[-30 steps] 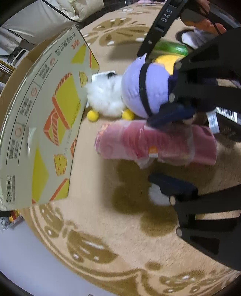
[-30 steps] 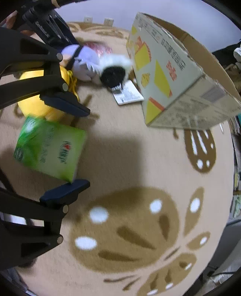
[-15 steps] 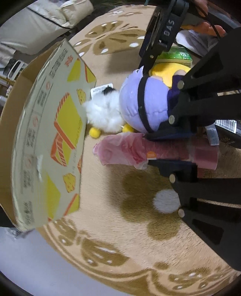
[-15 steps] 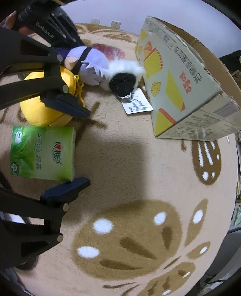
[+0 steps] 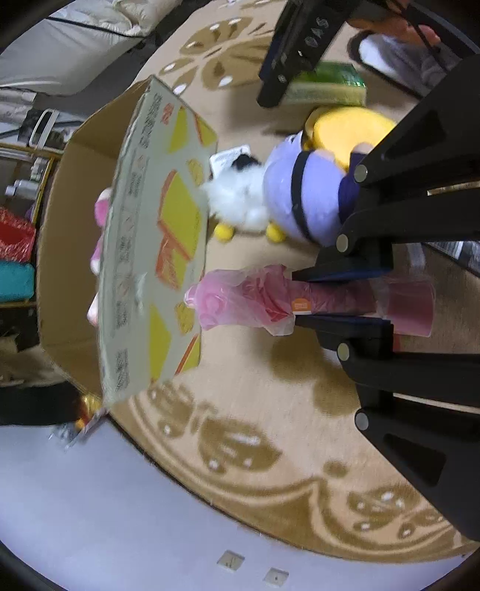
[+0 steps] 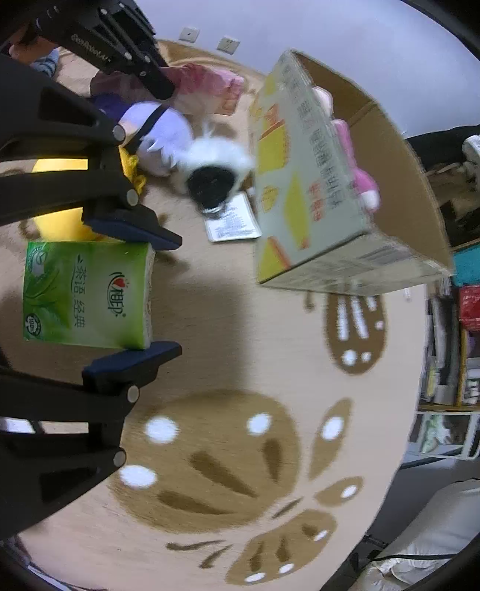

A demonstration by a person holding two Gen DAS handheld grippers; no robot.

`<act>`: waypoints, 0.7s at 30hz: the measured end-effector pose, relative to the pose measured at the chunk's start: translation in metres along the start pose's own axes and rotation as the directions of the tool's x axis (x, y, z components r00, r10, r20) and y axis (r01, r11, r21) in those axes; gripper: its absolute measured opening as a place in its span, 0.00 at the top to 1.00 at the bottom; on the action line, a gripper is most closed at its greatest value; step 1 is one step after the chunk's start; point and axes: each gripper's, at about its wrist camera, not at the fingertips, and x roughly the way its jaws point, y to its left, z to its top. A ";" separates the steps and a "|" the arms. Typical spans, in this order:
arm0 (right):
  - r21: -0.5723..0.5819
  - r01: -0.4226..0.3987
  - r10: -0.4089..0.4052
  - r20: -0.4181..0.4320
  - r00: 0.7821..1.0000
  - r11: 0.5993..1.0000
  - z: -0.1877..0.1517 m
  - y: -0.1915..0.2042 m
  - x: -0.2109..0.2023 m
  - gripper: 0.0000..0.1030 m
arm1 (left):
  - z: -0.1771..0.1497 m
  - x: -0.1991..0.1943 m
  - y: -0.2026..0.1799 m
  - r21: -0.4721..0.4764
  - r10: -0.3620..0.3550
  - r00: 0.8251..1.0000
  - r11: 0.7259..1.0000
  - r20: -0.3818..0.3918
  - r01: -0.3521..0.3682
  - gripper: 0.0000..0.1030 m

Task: Organize soft objects
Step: 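Carry the pink package with the left tool while the right tool carries the tissue pack over the box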

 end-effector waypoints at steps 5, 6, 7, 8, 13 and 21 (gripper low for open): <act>-0.034 -0.021 0.023 0.080 0.997 0.999 0.011 0.007 -0.017 0.48 | 0.003 -0.016 0.011 -0.018 0.032 0.998 0.999 0.049 -0.031 0.86; -0.042 -0.026 0.030 0.096 0.995 0.999 0.013 0.008 -0.021 0.48 | 0.005 -0.021 0.013 -0.019 0.048 0.996 0.999 0.069 -0.047 0.86; -0.048 -0.028 0.033 0.108 0.994 0.998 0.014 0.010 -0.025 0.48 | 0.006 -0.025 0.014 -0.023 0.053 0.996 0.998 0.079 -0.051 0.86; -0.063 -0.037 0.045 0.131 0.990 0.997 0.016 0.014 -0.031 0.48 | 0.007 -0.028 0.016 -0.026 0.053 0.995 0.998 0.086 -0.051 0.86; -0.099 -0.057 0.076 0.198 0.977 0.993 0.026 0.029 -0.047 0.48 | 0.016 -0.048 0.027 -0.054 0.099 0.984 0.994 0.151 -0.092 0.86; -0.112 -0.070 0.098 0.269 0.958 0.991 0.036 0.039 -0.063 0.48 | 0.040 -0.075 0.042 -0.098 0.101 0.960 0.992 0.259 -0.078 0.86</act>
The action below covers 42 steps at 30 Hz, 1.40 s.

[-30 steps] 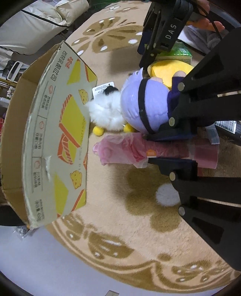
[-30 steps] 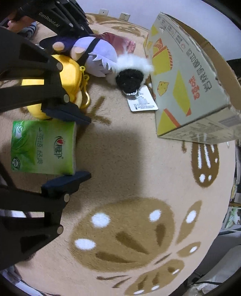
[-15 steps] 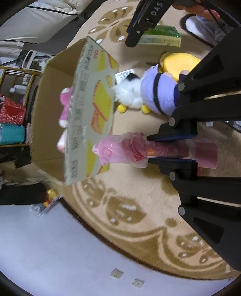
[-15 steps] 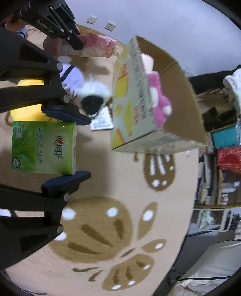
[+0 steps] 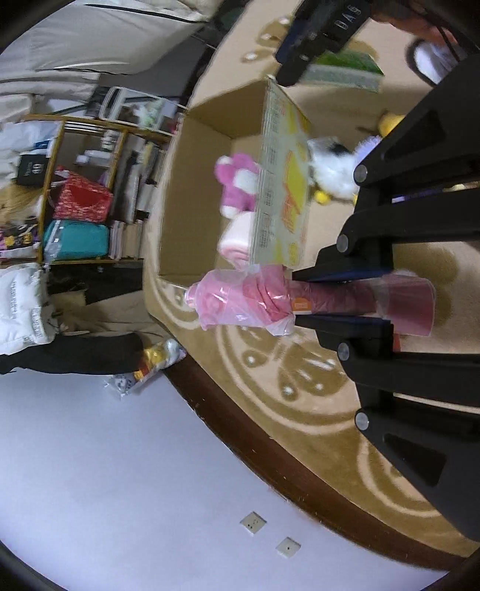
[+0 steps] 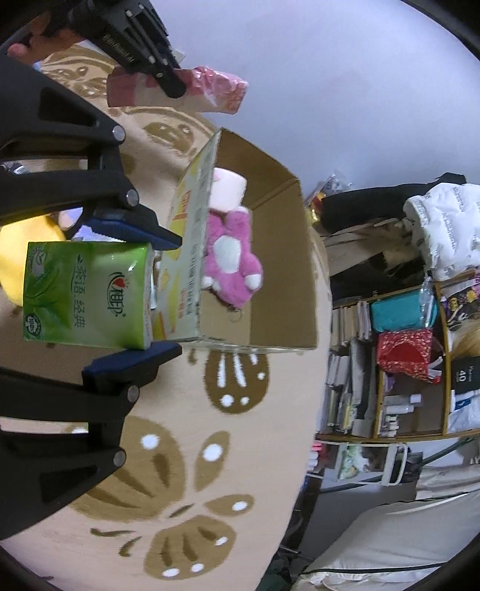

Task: Organize soft objects
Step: 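Carry the pink package with the left tool while the right tool carries the tissue pack over the box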

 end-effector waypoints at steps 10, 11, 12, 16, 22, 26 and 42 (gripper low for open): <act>-0.039 0.001 0.003 0.098 0.995 0.999 0.032 0.017 -0.024 0.48 | 0.035 -0.020 -0.005 0.052 0.061 0.986 0.996 0.158 -0.070 0.86; -0.048 0.009 -0.003 0.114 0.993 0.999 0.036 0.020 -0.026 0.48 | 0.037 -0.021 -0.006 0.055 0.064 0.984 0.996 0.168 -0.074 0.86; -0.055 0.014 -0.007 0.123 0.992 0.998 0.038 0.022 -0.028 0.48 | 0.040 -0.022 -0.007 0.056 0.068 0.982 0.995 0.178 -0.079 0.86; -0.080 0.022 -0.010 0.157 0.988 0.997 0.052 0.028 -0.030 0.48 | 0.050 -0.020 -0.009 0.056 0.050 0.979 0.997 0.196 -0.062 0.86; -0.080 0.025 -0.011 0.180 0.984 0.996 0.069 0.028 -0.025 0.48 | 0.066 -0.018 -0.016 0.077 0.052 0.971 0.994 0.233 -0.071 0.86; -0.082 0.025 -0.010 0.185 0.983 0.996 0.081 0.024 -0.016 0.48 | 0.078 -0.017 -0.022 0.099 0.053 0.962 0.992 0.268 -0.082 0.86; -0.159 0.019 0.007 0.159 0.987 0.987 0.106 0.033 0.037 0.48 | 0.088 0.023 -0.032 0.106 -0.013 0.972 0.994 0.235 -0.012 0.86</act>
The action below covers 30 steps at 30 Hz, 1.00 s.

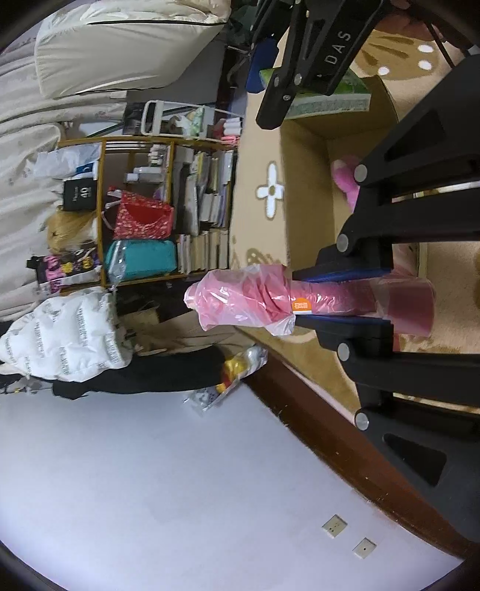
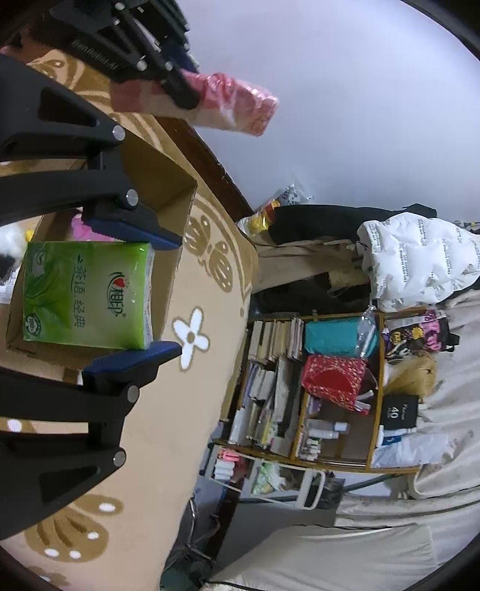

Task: Organize soft objects
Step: 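Carry the pink package with the left tool while the right tool carries the tissue pack over the box, then open both tools to release the package and tissue pack into the box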

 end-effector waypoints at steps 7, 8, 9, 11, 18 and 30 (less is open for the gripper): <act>0.025 0.003 -0.002 -0.051 0.999 1.000 -0.019 -0.008 0.020 0.47 | -0.018 0.025 -0.012 0.004 -0.054 0.996 0.999 -0.067 0.054 0.86; 0.030 0.003 -0.002 -0.058 0.998 1.000 -0.020 -0.010 0.022 0.47 | -0.021 0.027 -0.015 0.013 -0.057 0.996 0.998 -0.072 0.058 0.85; 0.035 0.001 0.001 -0.067 0.998 0.999 -0.022 -0.011 0.024 0.47 | -0.023 0.028 -0.019 0.028 -0.051 0.996 0.998 -0.074 0.053 0.85; 0.049 -0.007 0.011 -0.081 0.997 0.999 -0.025 -0.014 0.027 0.47 | -0.025 0.027 -0.023 0.049 -0.033 0.997 0.998 -0.070 0.037 0.84; 0.080 -0.005 0.014 -0.117 0.993 0.997 -0.031 -0.019 0.031 0.46 | -0.023 0.031 -0.019 0.022 -0.030 0.995 0.999 -0.094 0.032 0.77; 0.143 -0.020 0.033 -0.088 0.996 0.990 -0.018 -0.027 -0.004 0.10 | -0.017 -0.001 0.008 0.005 0.062 0.996 0.998 -0.058 -0.062 0.17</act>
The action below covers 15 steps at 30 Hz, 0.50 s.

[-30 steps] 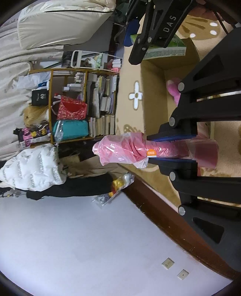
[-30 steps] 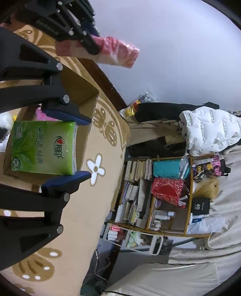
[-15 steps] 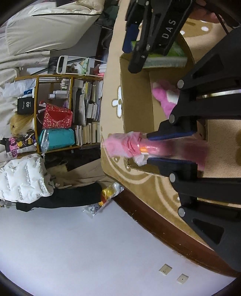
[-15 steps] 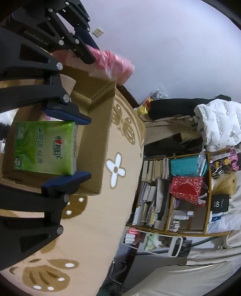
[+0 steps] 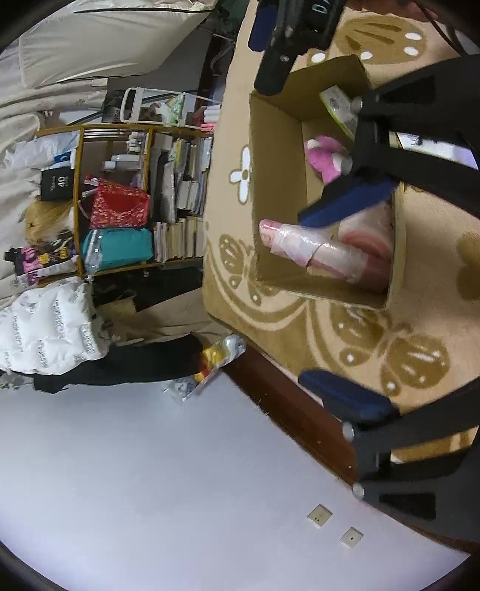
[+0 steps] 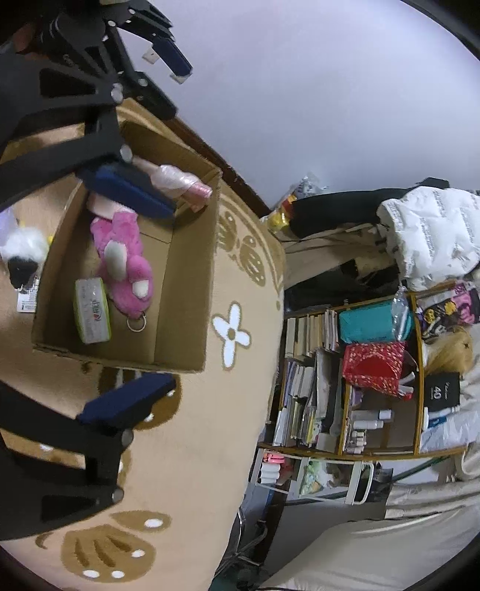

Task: Organize soft objects
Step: 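Open both tools to release the package and tissue pack into the box, then move both tools back toward the remaining lavender doll and yellow plush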

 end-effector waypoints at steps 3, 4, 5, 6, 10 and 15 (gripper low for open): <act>0.048 -0.023 0.023 -0.003 1.000 0.999 -0.001 -0.003 -0.013 0.00 | 0.000 -0.017 0.005 -0.008 -0.006 1.000 1.000 0.025 0.006 0.02; 0.063 -0.029 0.029 0.003 1.000 0.998 -0.002 -0.004 -0.018 0.00 | 0.001 -0.023 0.007 -0.009 -0.018 1.000 1.000 0.026 0.018 0.02; 0.071 -0.030 0.030 0.006 1.000 0.997 -0.002 -0.005 -0.022 0.00 | 0.001 -0.028 0.008 -0.012 -0.023 0.999 1.000 0.027 0.023 0.00; 0.075 -0.029 0.029 0.007 1.000 0.997 -0.003 -0.004 -0.026 0.00 | 0.001 -0.033 0.010 -0.020 -0.022 0.999 1.000 0.032 0.023 0.00; 0.078 -0.026 0.025 0.010 1.000 0.997 -0.008 -0.002 -0.044 0.00 | -0.002 -0.052 0.017 -0.051 -0.020 0.999 0.998 0.035 0.022 0.00; 0.065 -0.032 0.032 0.007 0.999 0.997 -0.022 0.000 -0.065 0.00 | -0.012 -0.072 0.018 -0.047 -0.017 0.999 0.999 0.027 0.018 0.00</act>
